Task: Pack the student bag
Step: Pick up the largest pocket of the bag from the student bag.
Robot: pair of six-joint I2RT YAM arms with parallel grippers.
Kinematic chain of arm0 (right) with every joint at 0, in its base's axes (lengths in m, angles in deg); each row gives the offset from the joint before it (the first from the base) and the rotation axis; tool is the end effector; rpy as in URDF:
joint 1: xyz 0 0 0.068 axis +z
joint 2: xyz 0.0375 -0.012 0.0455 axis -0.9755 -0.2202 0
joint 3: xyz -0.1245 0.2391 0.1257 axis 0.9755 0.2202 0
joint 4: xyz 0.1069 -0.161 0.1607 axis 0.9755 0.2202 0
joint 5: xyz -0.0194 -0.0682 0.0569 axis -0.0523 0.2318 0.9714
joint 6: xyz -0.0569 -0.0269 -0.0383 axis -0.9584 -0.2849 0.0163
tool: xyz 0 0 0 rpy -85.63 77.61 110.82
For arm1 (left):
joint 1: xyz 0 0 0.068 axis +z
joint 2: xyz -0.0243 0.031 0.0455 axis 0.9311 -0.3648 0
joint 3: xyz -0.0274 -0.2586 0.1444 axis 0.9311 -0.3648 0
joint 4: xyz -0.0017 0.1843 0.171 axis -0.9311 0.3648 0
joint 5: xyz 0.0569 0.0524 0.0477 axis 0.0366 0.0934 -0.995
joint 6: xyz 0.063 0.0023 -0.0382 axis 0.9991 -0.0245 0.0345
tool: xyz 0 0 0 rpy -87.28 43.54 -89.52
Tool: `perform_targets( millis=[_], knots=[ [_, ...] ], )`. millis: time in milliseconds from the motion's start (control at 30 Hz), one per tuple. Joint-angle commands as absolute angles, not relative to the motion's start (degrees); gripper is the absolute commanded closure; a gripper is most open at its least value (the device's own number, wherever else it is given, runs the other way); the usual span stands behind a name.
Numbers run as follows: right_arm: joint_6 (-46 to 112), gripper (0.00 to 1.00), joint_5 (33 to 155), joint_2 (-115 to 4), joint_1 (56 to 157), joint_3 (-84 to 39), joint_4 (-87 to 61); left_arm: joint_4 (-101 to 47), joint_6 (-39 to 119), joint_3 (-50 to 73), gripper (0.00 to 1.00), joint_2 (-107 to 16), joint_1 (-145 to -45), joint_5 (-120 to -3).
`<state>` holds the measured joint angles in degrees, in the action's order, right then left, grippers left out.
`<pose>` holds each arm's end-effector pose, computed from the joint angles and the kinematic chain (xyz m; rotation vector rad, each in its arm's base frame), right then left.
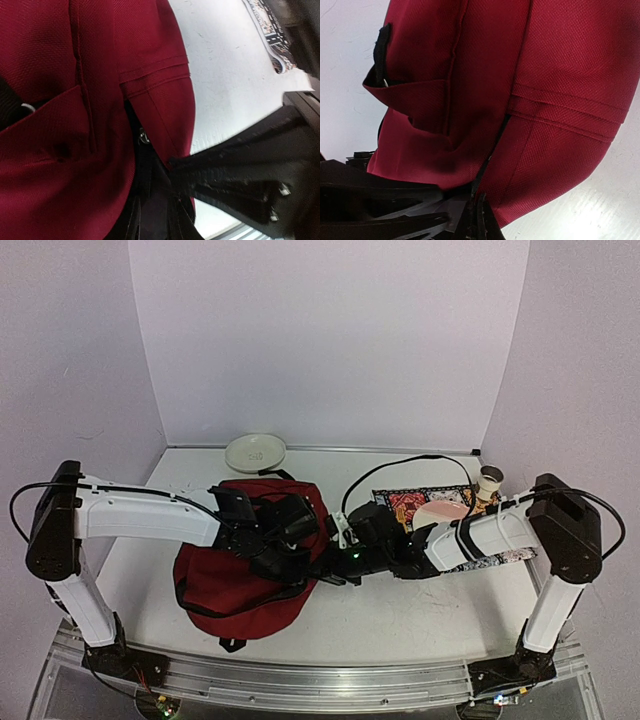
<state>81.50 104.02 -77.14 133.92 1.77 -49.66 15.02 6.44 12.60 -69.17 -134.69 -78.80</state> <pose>0.2067 0.3484 0.2139 -0.2827 2.1594 1.5543 0.1538 -0.3232 0.2277 0.4495 2.7181 -0.3667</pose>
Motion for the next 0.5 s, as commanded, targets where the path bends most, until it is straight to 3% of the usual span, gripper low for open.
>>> perform_targets(
  millis=[0, 467],
  knots=[
    [81.90, 1.00, 105.98, -76.11, 133.96, 1.66, -52.84, 12.67, 5.37, 13.72, 0.79, -71.28, -134.76, -81.25],
    [81.71, 1.00, 107.01, -76.80, 133.97, 0.58, -53.02, 10.60, 5.25, 12.09, 0.78, -74.78, -134.76, -83.35]
  ],
)
